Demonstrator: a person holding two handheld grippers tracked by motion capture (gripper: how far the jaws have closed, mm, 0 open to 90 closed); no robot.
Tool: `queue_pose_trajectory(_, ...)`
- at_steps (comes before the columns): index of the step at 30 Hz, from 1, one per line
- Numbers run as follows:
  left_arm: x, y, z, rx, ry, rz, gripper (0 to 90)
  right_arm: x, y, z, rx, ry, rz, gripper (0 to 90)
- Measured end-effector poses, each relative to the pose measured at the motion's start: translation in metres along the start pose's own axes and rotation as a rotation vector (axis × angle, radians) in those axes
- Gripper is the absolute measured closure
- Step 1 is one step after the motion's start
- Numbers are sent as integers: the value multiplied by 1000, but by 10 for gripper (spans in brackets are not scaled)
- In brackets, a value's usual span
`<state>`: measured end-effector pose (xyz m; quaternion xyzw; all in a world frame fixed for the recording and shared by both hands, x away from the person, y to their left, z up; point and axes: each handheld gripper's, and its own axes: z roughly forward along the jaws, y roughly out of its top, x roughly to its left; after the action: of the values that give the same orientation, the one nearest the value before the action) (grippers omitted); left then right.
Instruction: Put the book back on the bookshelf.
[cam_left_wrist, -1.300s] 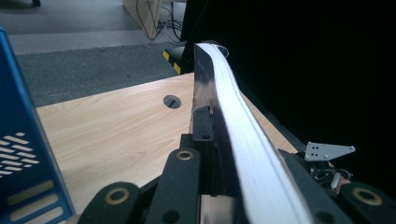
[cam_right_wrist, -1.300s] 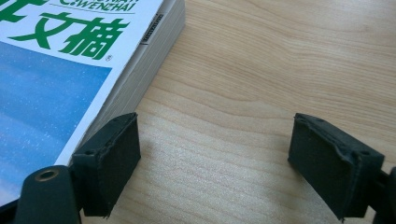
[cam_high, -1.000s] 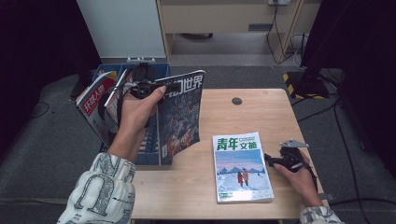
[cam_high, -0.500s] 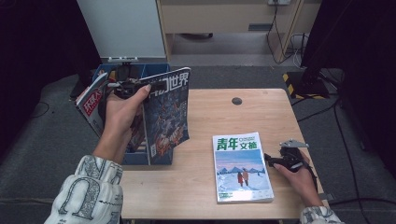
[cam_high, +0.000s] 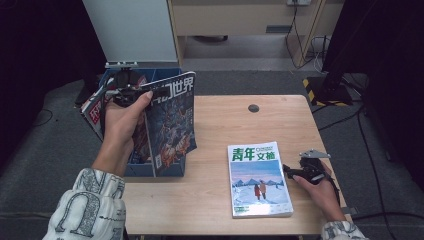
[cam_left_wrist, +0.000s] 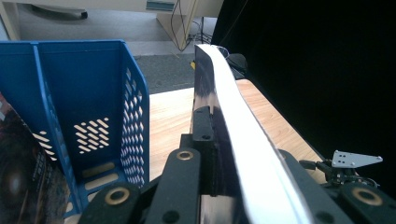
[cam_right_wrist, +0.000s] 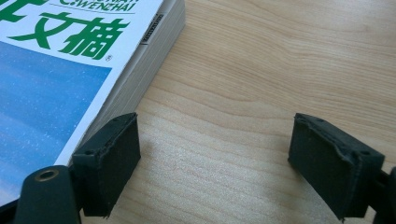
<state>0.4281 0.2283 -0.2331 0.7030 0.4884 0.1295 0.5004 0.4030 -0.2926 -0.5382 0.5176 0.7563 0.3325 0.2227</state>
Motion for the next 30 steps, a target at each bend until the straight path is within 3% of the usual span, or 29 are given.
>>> queue_pose_trajectory(30,35,-1,-43,-58,89,-45,822,0,0,0,0,0,-6,165)
